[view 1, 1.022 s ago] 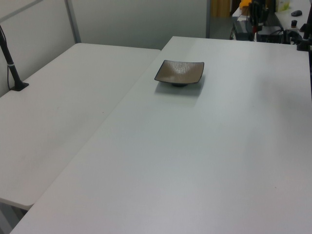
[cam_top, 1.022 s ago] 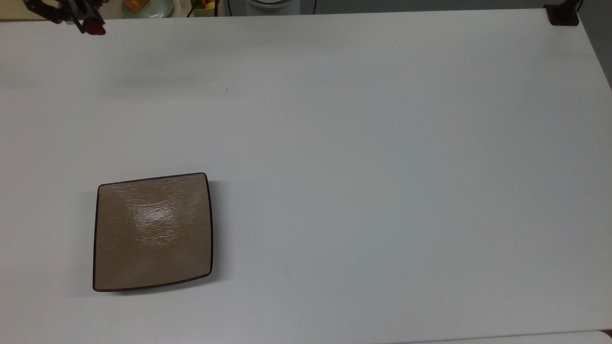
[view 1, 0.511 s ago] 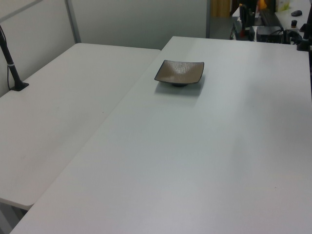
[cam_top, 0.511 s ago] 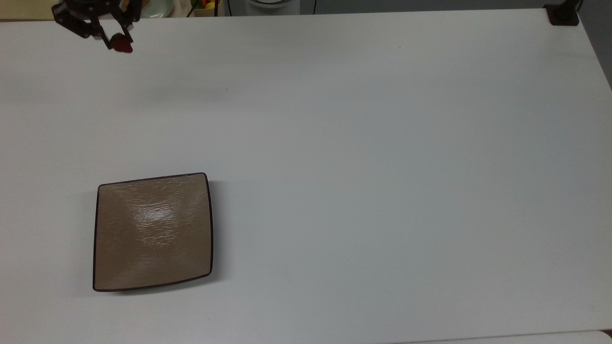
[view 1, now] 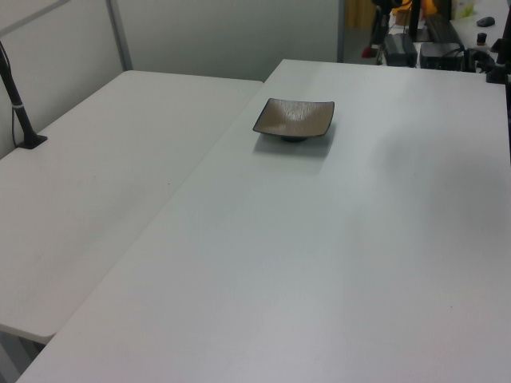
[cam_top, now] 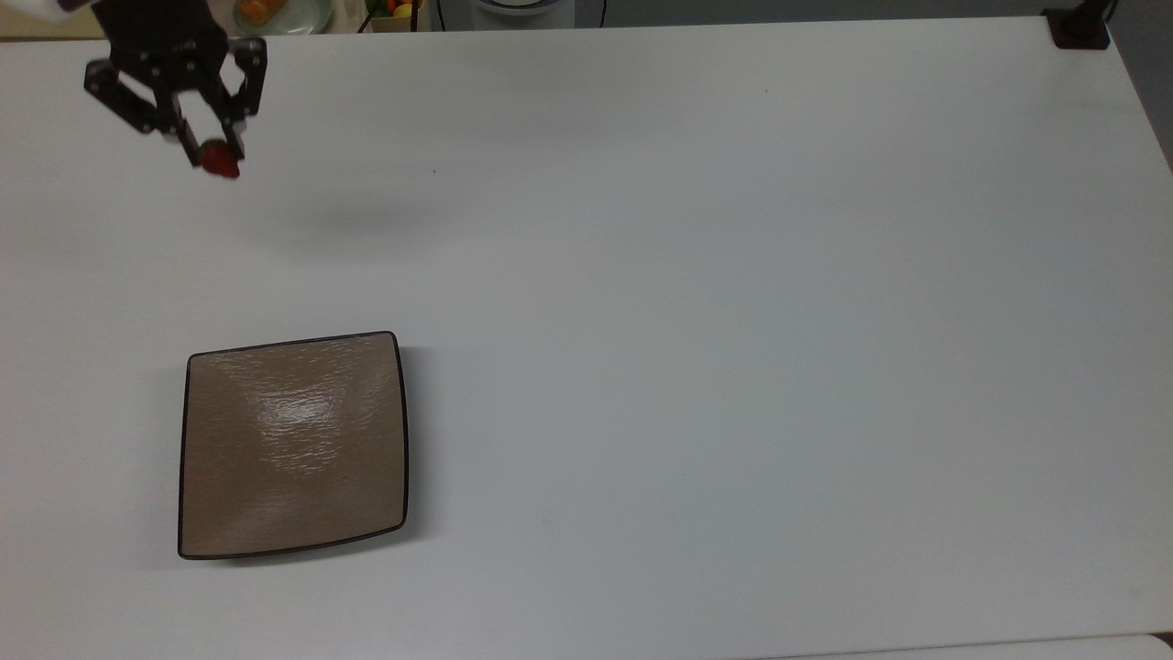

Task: Strawberries on a ceramic plate
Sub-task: 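Carry the strawberry over the brown plate and lower it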

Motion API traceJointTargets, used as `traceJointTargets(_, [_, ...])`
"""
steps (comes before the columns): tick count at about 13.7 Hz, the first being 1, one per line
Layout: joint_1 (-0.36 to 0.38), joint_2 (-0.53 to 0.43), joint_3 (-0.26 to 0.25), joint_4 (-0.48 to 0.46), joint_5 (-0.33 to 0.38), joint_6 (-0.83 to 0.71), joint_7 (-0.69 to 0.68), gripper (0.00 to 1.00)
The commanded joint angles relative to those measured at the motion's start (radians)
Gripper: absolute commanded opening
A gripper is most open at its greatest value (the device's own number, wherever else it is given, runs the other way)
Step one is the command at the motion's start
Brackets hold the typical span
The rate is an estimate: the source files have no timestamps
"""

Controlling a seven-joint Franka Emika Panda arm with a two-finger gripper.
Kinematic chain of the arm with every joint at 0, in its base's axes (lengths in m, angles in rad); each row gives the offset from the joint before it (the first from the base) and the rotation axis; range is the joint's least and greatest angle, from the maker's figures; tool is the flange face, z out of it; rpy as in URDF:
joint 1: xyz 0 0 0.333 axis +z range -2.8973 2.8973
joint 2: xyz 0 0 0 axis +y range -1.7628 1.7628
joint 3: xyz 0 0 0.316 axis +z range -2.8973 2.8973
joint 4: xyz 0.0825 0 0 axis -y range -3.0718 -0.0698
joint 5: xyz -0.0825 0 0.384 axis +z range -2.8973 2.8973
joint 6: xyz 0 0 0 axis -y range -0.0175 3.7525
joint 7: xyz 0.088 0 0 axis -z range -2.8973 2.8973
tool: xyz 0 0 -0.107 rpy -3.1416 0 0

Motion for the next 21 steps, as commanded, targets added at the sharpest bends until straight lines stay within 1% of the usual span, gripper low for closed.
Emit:
traceJointTargets(1, [0.004, 0.048, -0.002, -0.003, 0.067, 0.137, 0.029, 0.25])
traceJointTargets(5, [0.028, 0.125, -0.002, -0.003, 0.069, 0.302, 0.077, 0.26])
traceJointTargets(12, [0.061, 0.263, 0.000, -0.003, 0.076, 0.550, 0.077, 0.26])
traceJointTargets(15, [0.090, 0.318, 0.004, -0.004, 0.076, 0.675, 0.080, 0.26])
traceJointTargets(19, [0.105, 0.370, 0.004, -0.010, 0.076, 0.777, 0.097, 0.27])
traceJointTargets(21, [0.113, 0.384, 0.005, -0.010, 0.076, 0.798, 0.098, 0.31])
